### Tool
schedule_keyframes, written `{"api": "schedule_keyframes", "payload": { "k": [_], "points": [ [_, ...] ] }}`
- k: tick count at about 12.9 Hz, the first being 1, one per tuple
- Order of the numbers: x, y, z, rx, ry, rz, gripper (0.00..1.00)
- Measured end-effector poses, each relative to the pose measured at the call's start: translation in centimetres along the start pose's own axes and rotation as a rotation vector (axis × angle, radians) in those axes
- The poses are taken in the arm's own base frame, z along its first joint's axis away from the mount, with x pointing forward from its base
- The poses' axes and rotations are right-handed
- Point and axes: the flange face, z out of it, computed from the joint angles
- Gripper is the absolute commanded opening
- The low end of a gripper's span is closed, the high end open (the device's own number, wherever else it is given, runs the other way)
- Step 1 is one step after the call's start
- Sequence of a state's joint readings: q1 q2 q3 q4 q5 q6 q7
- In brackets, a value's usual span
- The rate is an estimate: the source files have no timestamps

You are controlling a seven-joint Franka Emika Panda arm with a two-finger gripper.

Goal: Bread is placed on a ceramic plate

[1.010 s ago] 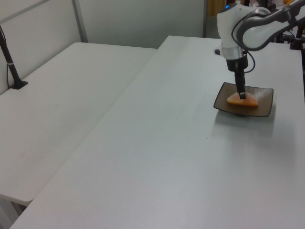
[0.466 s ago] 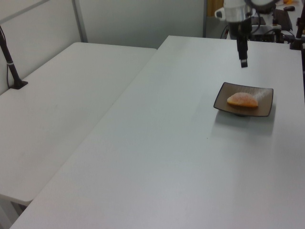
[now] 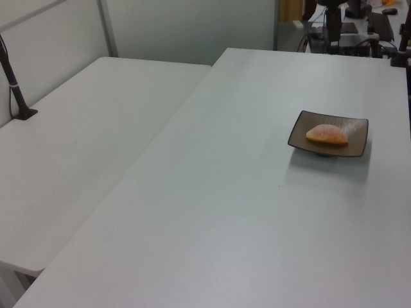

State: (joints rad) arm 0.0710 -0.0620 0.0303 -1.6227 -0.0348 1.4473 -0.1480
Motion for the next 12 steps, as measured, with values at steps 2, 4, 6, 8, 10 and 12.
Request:
{"api": "schedule_keyframes", "payload": {
  "k": [2, 4, 6, 8, 10, 12],
  "points": [
    [-0.4, 0.2, -1.1, -0.002, 0.023, 0.005, 1.0],
    [-0.5, 0.7, -1.5, 0.004, 0.039, 0.016, 1.0],
    [0.2, 1.7, -2.2, 0.015, 0.119, 0.033, 1.0],
    [1.3, 2.2, -2.4, 0.012, 0.198, 0.041, 1.0],
    [2.1, 2.1, -2.4, 0.037, 0.249, 0.044, 1.0],
    [2.4, 2.0, -2.4, 0.068, 0.273, 0.069, 1.0]
  ]
}}
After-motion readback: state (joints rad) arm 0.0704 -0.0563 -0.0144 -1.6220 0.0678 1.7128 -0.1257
